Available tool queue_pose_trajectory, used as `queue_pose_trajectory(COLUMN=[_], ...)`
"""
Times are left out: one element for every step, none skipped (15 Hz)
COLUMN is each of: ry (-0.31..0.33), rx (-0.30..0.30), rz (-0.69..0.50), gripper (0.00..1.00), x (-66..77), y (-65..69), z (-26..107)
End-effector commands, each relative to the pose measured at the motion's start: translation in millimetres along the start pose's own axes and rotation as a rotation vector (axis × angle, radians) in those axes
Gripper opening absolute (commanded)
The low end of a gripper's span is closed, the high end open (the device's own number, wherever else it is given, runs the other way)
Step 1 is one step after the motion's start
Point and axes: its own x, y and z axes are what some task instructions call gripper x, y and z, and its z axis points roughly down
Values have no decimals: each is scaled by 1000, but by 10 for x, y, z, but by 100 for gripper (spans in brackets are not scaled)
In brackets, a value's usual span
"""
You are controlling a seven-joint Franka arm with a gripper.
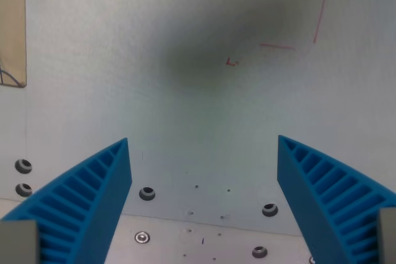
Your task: Rotate around gripper negative z
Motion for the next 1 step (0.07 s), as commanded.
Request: queue_pose_trajectory(ry=[4], rx=[0], rz=[-154], gripper=[100], x=[0], y=[3], z=[-17])
